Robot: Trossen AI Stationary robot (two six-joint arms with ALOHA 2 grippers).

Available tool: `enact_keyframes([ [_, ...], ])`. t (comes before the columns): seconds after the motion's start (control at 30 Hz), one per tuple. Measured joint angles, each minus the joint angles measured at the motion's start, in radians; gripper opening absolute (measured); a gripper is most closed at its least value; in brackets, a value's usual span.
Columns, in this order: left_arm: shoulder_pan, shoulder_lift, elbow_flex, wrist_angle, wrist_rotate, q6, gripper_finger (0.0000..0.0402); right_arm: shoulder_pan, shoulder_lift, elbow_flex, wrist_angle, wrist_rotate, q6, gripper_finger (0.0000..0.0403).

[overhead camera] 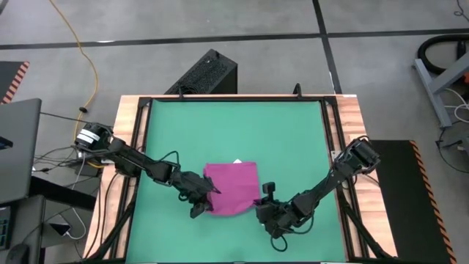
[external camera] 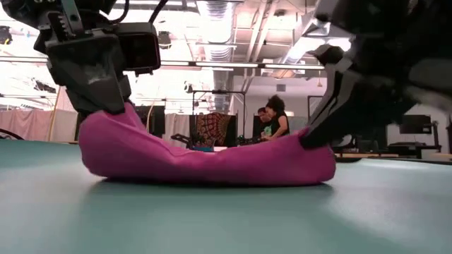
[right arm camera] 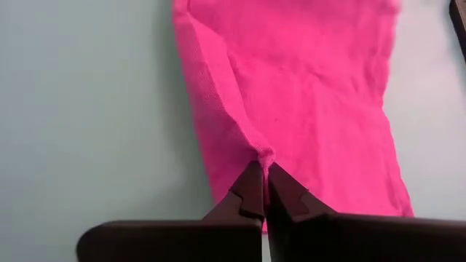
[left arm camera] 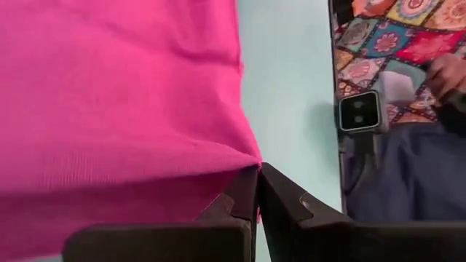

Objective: Roll towel
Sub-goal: Roll the violet towel

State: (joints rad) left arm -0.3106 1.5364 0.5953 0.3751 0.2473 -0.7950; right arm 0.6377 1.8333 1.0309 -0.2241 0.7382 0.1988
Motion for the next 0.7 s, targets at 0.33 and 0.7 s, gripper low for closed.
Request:
enact_keyframes([
  [0.33, 0.033, 0.000, -0.001, -0.090, -0.054, 0.051, 0.0000, -0.069, -0.015, 0.000, -0.025, -0.077, 0.008, 0.0013],
  [0.7, -0.038, 0.000, 0.000, 0.046, 0.046, -0.076, 0.0000, -0.049, -0.015, 0.000, -0.024, -0.076, 0.018, 0.0012],
])
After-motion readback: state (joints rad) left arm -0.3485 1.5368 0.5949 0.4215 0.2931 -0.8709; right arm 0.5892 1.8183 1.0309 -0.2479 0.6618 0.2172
